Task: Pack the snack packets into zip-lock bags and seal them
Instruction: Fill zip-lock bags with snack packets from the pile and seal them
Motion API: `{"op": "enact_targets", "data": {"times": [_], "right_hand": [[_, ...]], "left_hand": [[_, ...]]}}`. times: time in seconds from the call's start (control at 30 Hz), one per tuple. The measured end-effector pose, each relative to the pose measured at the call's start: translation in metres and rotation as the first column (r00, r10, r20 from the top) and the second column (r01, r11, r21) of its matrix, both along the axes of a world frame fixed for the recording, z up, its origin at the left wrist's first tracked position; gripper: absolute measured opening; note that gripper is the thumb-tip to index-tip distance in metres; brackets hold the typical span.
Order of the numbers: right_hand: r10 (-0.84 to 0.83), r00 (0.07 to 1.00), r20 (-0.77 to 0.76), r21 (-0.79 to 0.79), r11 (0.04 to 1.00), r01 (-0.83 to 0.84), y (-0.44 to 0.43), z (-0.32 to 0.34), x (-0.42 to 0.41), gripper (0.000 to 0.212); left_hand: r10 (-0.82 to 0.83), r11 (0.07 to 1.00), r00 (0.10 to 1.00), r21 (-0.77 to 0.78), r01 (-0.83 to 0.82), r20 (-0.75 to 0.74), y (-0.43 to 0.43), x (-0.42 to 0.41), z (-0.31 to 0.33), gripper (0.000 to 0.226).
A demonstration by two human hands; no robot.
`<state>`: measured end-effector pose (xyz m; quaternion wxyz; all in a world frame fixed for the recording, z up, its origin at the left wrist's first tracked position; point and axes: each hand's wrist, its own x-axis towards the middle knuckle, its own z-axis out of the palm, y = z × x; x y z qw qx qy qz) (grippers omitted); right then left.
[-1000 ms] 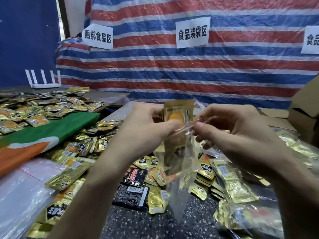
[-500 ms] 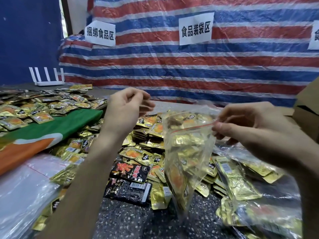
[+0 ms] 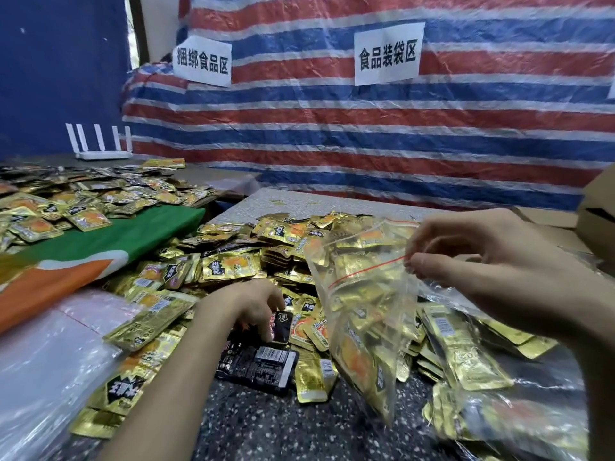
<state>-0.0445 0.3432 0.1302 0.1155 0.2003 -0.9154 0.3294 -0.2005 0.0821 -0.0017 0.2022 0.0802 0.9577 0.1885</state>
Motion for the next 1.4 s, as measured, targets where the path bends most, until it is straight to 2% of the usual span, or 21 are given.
{"op": "enact_targets", "data": {"times": [0.13,0.27,0.33,0.4,0.5,0.57,0.67,0.73,0.8,0.97,1.1,1.2,1.33,1.4], "right_hand": [[0.009,1.000,-0.017,0.019,1.000,-0.009,0.002,0.001,0.000,0.013],[0.023,0.999,-0.027,0.038,0.999,-0.022,0.004,0.000,-0.002,0.013],[0.036,0.999,-0.036,0.033,0.999,-0.034,0.005,0.000,-0.002,0.013],[0.048,0.998,-0.041,0.031,0.998,-0.046,0.006,0.000,-0.003,0.012],[0.057,0.998,-0.033,0.029,0.998,-0.056,0.006,-0.001,-0.003,0.009],[0.062,0.998,-0.028,0.041,0.997,-0.061,0.005,-0.001,-0.004,0.007],[0.084,0.996,-0.043,0.040,0.996,-0.082,0.005,-0.002,-0.005,0.008],[0.098,0.993,-0.059,0.035,0.995,-0.096,0.004,-0.003,-0.005,0.011],[0.110,0.990,-0.090,0.031,0.994,-0.108,0.003,-0.005,-0.004,0.012],[0.138,0.977,-0.163,-0.004,0.990,-0.141,-0.005,-0.005,0.000,0.012],[0.150,0.961,-0.234,0.001,0.988,-0.154,-0.014,-0.005,0.000,0.011],[0.116,0.944,-0.308,-0.023,0.991,-0.129,-0.018,-0.006,-0.002,0.010],[-0.023,0.970,-0.243,-0.068,0.998,0.006,-0.011,-0.008,-0.003,0.017],[-0.094,0.970,-0.225,-0.073,0.994,0.079,-0.005,-0.006,-0.004,0.021]], "left_hand": [[0.125,0.992,0.989,-0.010,-0.126,-0.079,0.005,0.001,-0.002,0.071],[0.239,0.970,0.903,0.042,-0.240,-0.358,0.006,0.006,0.018,0.056],[0.269,0.963,0.848,0.121,-0.241,-0.457,0.000,0.013,0.037,0.040],[0.330,0.935,0.802,0.288,-0.205,-0.498,-0.008,0.024,0.056,0.028],[0.437,0.812,0.707,0.581,-0.045,-0.556,-0.013,0.048,0.087,0.023],[0.522,0.703,0.613,0.706,0.083,-0.593,-0.011,0.068,0.107,0.023],[0.632,0.464,0.549,0.834,0.297,-0.547,-0.005,0.100,0.130,0.029],[0.639,0.378,0.557,0.847,0.374,-0.531,0.000,0.117,0.138,0.030],[0.608,0.411,0.591,0.847,0.339,-0.531,0.006,0.124,0.138,0.031],[0.553,0.585,0.631,0.793,0.170,-0.543,0.033,0.116,0.124,0.035],[0.481,0.623,0.697,0.767,0.155,-0.532,0.059,0.111,0.109,0.033],[0.402,0.721,0.708,0.678,0.146,-0.580,0.076,0.110,0.102,0.035],[0.102,0.769,0.824,0.569,0.290,-0.557,0.069,0.114,0.110,0.082],[-0.133,0.800,0.828,0.434,0.414,-0.545,0.054,0.115,0.115,0.077]]}}
